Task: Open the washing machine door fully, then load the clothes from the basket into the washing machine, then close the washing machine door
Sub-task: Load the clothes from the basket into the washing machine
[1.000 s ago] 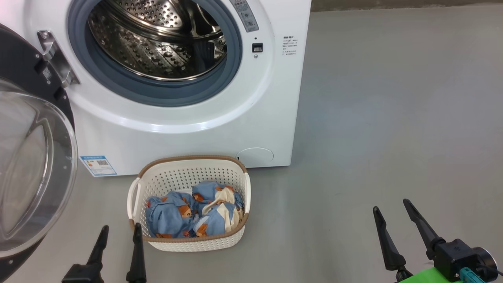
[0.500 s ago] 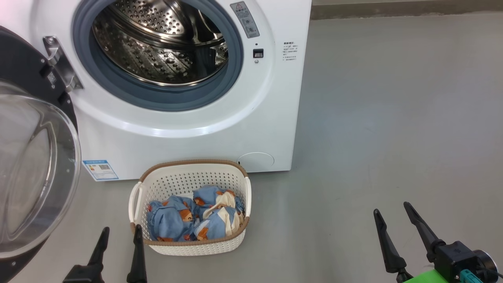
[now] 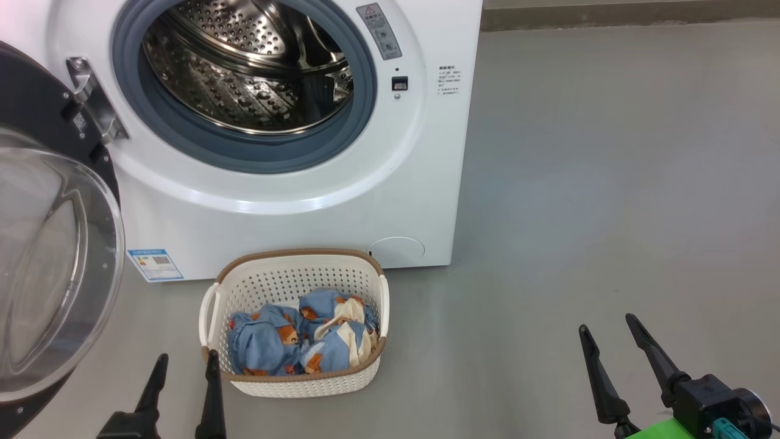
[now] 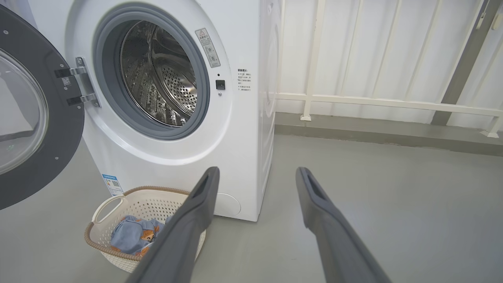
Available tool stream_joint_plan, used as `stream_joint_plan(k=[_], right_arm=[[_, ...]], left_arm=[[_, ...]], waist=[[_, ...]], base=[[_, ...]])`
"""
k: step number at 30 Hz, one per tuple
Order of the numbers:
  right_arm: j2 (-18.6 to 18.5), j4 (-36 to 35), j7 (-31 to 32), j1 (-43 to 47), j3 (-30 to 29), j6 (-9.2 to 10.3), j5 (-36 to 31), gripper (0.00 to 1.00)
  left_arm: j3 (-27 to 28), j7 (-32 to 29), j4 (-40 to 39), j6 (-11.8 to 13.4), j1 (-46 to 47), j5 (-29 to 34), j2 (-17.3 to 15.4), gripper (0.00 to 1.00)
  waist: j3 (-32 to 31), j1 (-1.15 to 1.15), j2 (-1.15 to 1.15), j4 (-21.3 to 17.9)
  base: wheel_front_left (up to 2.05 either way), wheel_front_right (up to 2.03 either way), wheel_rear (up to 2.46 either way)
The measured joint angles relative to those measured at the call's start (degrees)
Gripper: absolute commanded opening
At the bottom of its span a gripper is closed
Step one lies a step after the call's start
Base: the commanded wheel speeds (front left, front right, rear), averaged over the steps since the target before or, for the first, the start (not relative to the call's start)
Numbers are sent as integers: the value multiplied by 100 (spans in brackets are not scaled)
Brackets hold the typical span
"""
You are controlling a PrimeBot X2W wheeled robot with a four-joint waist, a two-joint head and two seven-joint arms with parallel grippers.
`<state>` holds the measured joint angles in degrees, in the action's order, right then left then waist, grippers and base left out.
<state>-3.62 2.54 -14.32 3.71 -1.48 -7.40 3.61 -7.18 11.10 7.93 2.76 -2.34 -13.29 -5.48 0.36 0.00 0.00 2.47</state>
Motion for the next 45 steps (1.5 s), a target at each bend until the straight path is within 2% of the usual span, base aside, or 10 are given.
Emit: stream_joint_plan(k=[9,26,45], right_arm=[[1,2,0,0,1,0,5,100],[0,4,0,-2,20,0,7,100],[-1,4,0,-2,27,0,5,100]], left_arm=[[-36,-4,20,11,1,-3,-31,100],[-156,10,12,53,16,-10,-78,100],[-216,110,9,60,16,-52,-97,100]], waist=[[10,0,0,-11],[71,0,0,-9],[136,0,0,-16]], base=[[81,-81,0],[165,-165,0],[13,-13,0]])
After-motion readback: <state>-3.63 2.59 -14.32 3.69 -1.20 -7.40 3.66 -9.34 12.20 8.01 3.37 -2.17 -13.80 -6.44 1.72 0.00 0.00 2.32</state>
